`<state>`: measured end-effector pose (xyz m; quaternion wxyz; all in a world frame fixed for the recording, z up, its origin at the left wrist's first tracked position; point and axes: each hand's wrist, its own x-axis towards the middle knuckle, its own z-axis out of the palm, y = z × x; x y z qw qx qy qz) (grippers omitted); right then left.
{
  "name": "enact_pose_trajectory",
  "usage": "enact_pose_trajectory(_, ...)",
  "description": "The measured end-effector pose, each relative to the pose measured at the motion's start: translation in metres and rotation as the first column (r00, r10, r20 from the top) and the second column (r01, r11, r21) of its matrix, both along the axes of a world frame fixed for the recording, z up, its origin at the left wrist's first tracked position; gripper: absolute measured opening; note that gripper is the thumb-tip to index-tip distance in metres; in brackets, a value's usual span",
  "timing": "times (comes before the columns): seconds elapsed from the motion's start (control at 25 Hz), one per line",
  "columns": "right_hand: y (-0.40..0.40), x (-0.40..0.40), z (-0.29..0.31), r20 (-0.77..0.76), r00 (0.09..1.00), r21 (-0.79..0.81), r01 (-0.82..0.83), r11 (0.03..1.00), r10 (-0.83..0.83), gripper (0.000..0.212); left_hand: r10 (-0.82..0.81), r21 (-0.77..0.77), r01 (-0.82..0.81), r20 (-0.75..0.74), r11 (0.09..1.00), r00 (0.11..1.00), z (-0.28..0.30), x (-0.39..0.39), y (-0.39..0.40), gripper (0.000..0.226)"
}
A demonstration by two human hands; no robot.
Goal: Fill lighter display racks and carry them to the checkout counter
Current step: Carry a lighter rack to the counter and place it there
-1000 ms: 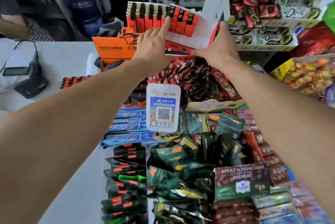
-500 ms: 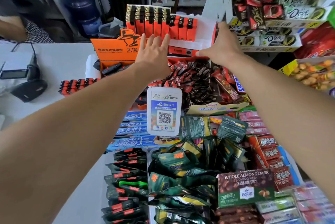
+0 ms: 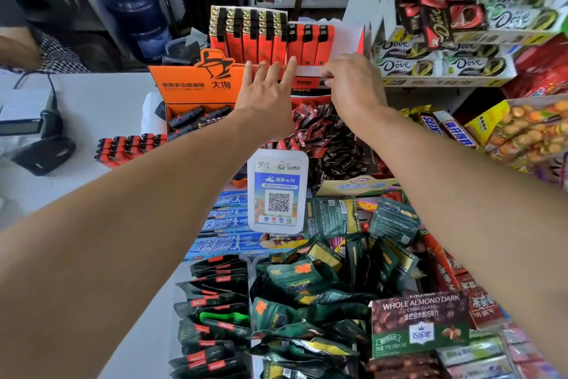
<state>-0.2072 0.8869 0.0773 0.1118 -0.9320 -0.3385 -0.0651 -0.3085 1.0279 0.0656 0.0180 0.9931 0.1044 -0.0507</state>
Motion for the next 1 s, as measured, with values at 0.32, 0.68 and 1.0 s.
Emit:
enact_pose_trajectory(0.32, 0.009, 0.022, 0.001, -0.126, 0.992, 0.062, 0.026, 0.998, -0.018, 0.025, -0.013, -0.041, 0.013, -0.01, 0.999, 1.0, 0.009, 0.0, 0.002, 0.087)
enact_pose_trajectory(0.68, 0.007, 0.012, -0.003, -0.069, 0.998, 0.052, -0.002, 0.999, 0.006, 0.018, 0.012, -0.091, -0.014, -0.026, 0.996, 1.0, 0.011, 0.002, 0.002, 0.082)
enact_pose_trajectory(1.0, 0.004, 0.009, -0.01, -0.048, 0.999, 0.052, 0.017, 0.998, -0.014, 0.026, 0.015, -0.077, -0.015, -0.004, 0.997, 1.0, 0.007, 0.006, 0.0, 0.08)
